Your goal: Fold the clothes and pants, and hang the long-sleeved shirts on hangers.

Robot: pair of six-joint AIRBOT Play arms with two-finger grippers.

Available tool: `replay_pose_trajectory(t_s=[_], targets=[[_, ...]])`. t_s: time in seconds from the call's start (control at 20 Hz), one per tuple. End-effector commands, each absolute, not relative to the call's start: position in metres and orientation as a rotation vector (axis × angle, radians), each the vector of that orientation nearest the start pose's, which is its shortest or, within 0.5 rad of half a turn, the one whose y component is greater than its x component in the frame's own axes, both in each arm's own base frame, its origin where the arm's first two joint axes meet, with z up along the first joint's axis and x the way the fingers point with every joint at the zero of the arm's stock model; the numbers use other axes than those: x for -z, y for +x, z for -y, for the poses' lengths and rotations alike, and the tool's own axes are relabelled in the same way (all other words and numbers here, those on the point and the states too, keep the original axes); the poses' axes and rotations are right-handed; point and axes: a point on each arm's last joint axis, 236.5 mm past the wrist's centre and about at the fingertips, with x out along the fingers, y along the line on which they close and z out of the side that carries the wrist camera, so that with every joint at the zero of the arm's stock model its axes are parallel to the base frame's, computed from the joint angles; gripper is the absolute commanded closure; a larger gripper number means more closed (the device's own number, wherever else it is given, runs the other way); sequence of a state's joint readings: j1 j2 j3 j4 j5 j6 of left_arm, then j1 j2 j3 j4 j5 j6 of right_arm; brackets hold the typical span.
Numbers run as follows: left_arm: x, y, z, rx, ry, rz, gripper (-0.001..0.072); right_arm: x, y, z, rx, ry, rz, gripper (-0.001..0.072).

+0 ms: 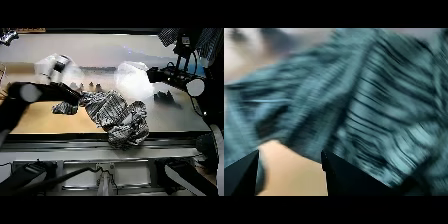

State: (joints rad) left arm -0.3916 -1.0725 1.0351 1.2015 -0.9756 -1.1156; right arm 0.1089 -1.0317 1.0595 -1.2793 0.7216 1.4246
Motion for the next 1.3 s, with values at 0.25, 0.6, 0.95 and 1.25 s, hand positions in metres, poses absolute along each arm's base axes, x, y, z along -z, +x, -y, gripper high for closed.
replay_pose_trajectory(t_s=[0.25,0.6,0.95,1.25], targets=[[0.020,0.257,0.313,1.124,0.642,-0.960,0.0262,-0.065,0.393,-0.021,-0.096,0.187,-0.944,0.0139],[0.027,0.248,0.324,1.151,0.555,-1.006,0.0263,-0.033,0.378,-0.019,-0.084,0.202,-1.010,0.0139],[0.048,0.242,0.328,1.155,0.511,-1.067,0.0263,-0.024,0.372,-0.024,-0.092,0.228,-1.032,0.0140],[0.080,0.262,0.337,1.097,0.464,-1.072,0.0680,-0.025,0.372,-0.027,-0.097,0.241,-1.032,0.0140]])
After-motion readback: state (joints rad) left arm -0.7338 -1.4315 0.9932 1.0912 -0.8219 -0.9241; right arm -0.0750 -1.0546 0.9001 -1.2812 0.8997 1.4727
